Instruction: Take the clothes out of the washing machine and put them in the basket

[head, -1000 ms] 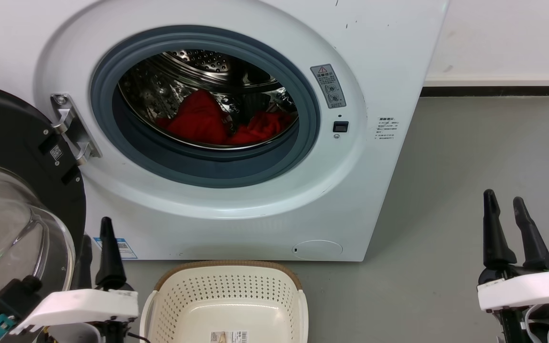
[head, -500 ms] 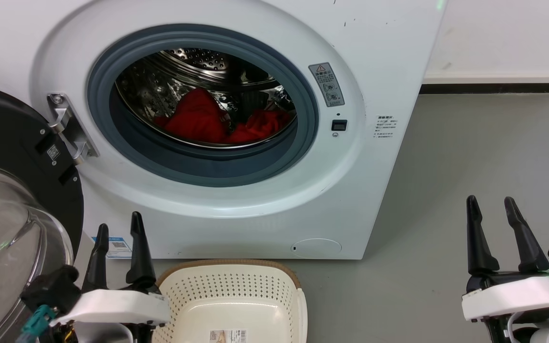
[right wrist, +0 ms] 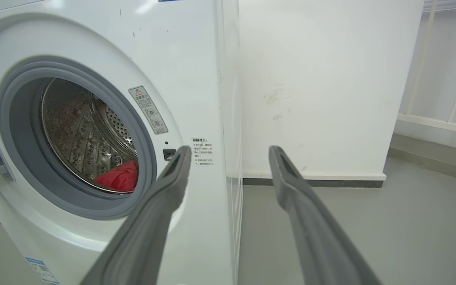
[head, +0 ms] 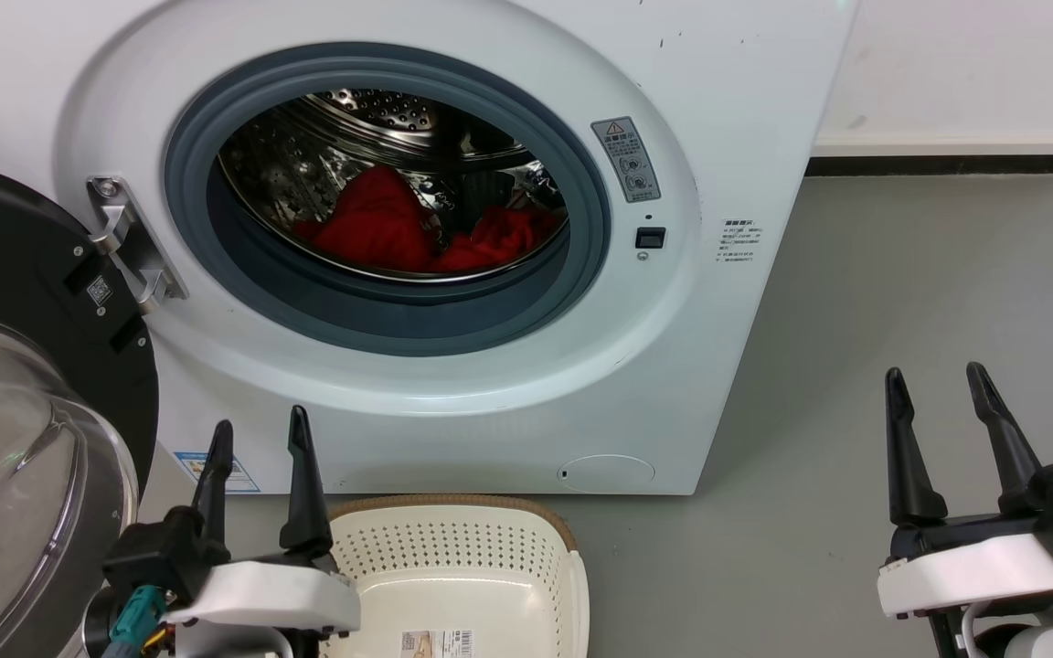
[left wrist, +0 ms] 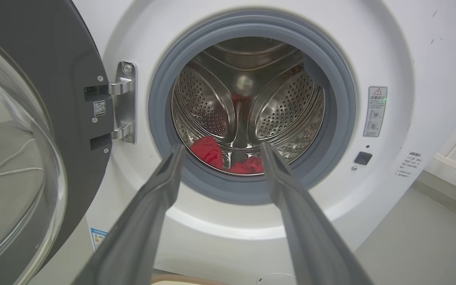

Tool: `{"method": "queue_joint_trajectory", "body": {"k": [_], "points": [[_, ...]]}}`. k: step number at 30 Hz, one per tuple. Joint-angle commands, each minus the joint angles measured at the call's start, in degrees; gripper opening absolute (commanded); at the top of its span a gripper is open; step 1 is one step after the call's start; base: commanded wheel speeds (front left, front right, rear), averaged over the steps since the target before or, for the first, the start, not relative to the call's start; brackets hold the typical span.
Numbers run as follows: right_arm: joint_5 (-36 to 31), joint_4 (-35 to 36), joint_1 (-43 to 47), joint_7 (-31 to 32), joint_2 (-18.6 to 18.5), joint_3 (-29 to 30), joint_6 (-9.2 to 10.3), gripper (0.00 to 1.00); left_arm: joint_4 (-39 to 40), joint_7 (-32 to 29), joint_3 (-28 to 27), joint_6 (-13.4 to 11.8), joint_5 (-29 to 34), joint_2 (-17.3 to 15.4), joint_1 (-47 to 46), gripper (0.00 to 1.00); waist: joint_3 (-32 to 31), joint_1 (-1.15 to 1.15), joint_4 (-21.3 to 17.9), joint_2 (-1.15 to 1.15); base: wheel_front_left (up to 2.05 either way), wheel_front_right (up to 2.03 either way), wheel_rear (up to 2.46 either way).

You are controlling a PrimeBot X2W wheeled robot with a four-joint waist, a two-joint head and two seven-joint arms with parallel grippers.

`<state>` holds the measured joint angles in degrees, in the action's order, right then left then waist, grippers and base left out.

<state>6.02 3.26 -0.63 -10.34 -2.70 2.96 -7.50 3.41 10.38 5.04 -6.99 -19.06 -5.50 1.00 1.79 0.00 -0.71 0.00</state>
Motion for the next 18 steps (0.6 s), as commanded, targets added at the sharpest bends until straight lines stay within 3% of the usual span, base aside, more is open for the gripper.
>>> {"method": "queue_joint_trajectory", "body": {"k": [1,7,14,18], "points": [[-1.8,0.7,0.3,-0.5,-0.3,-0.2,0.02,1.00,-0.3,0.5,0.3,-0.1,1.0,-0.4,0.6,1.00,0.0,0.00,0.0,0.00,0.00,0.00,0.00],[-5.6,0.0,0.8,-1.3,-0.3,-0.9,0.02,1.00,-4.2,1.3,-0.6,1.5,1.6,0.1,0.9,1.00,0.0,0.00,-0.2,0.00,0.00,0.00,0.00],[-9.4,-0.8,1.5,-2.2,-0.3,-0.9,0.02,1.00,-3.1,2.1,-0.3,2.1,7.1,0.2,0.7,1.00,0.3,0.00,-0.2,0.00,0.00,0.00,0.00],[-8.4,-3.3,2.0,-2.6,-0.3,-0.3,0.02,1.00,-2.9,2.6,0.6,2.2,9.4,0.1,1.1,1.00,0.4,0.00,-0.3,0.00,0.00,0.00,0.00]]}}
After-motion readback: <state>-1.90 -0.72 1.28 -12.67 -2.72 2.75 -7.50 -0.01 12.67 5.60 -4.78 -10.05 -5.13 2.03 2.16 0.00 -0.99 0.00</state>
